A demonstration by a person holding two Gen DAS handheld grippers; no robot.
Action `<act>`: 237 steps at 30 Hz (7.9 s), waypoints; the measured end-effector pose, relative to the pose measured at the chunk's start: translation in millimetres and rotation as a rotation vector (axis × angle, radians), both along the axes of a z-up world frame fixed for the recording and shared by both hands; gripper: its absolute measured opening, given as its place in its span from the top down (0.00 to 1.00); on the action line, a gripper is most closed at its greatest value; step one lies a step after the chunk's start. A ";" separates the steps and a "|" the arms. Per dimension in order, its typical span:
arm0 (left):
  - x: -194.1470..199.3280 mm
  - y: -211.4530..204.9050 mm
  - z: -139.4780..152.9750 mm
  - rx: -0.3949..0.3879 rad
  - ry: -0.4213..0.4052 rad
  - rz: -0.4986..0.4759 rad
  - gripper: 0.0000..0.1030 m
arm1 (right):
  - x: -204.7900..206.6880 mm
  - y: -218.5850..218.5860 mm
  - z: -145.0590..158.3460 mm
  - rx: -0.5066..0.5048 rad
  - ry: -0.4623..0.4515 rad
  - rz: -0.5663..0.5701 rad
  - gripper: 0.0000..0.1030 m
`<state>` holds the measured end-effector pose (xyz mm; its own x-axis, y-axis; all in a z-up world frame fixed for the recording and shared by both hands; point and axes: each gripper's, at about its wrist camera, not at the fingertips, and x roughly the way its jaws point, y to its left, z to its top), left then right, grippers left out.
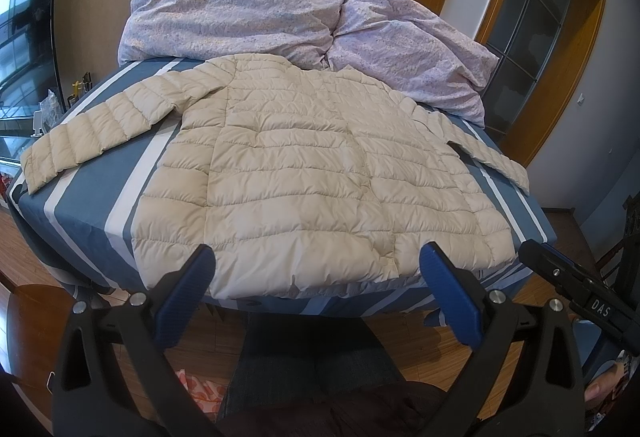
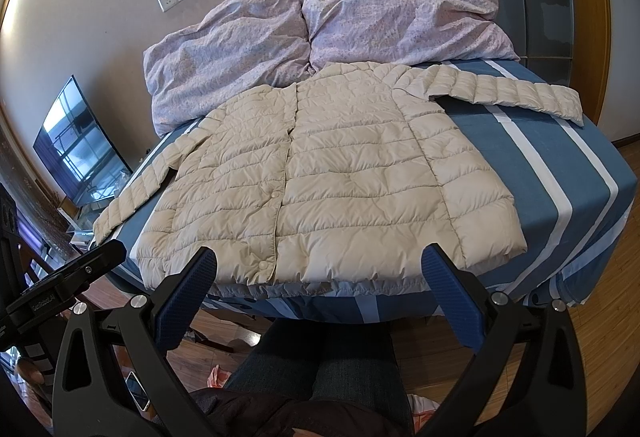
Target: Fold large clothes
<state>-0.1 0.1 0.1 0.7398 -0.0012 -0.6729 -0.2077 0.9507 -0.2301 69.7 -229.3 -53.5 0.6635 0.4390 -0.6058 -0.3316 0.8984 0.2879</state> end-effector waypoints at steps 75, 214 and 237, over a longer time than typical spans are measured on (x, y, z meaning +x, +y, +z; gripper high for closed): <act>248.3 133.9 -112.5 0.227 0.266 0.210 0.02 | 368.5 -291.1 -82.5 0.036 0.389 -0.919 0.28; 23.6 389.9 -92.4 -0.042 0.235 0.868 0.41 | 363.5 262.0 -65.3 -0.297 0.128 -0.032 0.01; 80.6 361.8 -45.3 0.050 0.179 0.730 0.96 | 363.3 260.8 -65.6 -0.286 0.128 -0.034 0.01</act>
<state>80.5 361.9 -45.2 0.4203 0.4809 -0.7695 -0.8192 0.5658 -0.0938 433.0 31.4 -119.1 0.5853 0.2175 -0.7811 -0.2773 0.9590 0.0593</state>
